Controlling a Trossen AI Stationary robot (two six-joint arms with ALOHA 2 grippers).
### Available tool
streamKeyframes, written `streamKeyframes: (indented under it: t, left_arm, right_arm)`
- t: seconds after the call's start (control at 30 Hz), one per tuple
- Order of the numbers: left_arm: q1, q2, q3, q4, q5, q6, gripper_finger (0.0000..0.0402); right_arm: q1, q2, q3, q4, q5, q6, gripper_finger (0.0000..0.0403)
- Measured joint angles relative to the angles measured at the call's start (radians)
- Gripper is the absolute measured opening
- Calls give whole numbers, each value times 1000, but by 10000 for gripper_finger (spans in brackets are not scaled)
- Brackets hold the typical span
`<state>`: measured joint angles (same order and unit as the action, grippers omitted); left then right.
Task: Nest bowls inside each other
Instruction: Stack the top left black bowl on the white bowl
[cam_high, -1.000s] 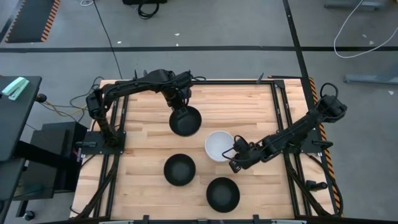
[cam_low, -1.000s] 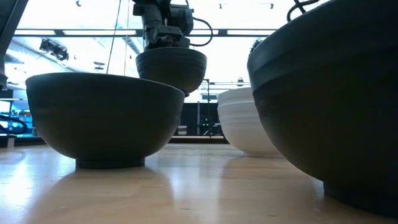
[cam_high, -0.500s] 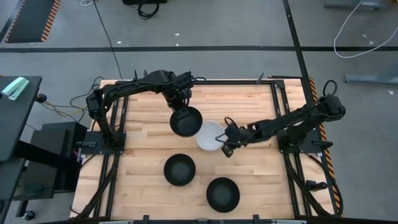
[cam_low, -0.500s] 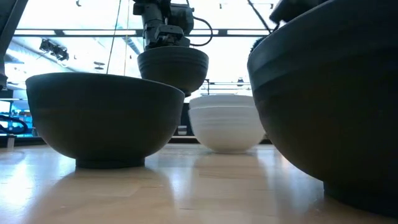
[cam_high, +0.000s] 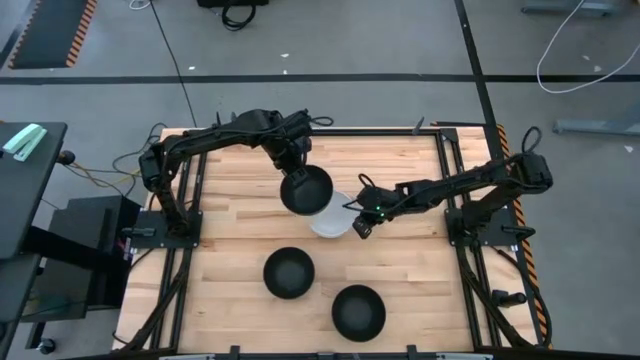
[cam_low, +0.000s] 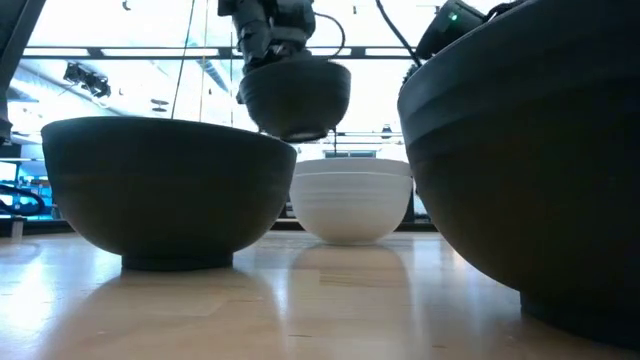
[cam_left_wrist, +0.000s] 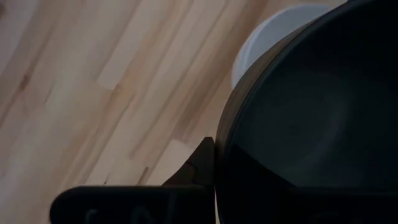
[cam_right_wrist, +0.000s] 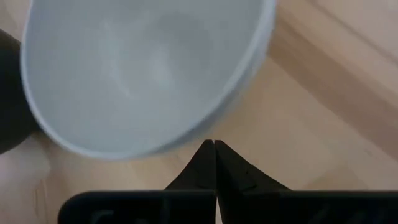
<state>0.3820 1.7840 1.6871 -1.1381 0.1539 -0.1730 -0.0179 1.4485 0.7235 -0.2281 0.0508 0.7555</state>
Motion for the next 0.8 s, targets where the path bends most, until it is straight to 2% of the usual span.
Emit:
streamKeyframes:
  t: [0.3, 0.57, 0.8]
  left_arm:
    - [-29, 31, 124, 14, 9, -18, 10]
    - [-90, 173, 249, -15, 44, -16, 11]
    - [-100, 287, 333, -93, 43, 11, 10]
  right_arm:
    - [-12, -148, 0, -187, -1, 0, 0]
    - [7, -274, 0, -350, 3, 35, 0]
    - [90, -390, 0, -496, 31, 119, 0]
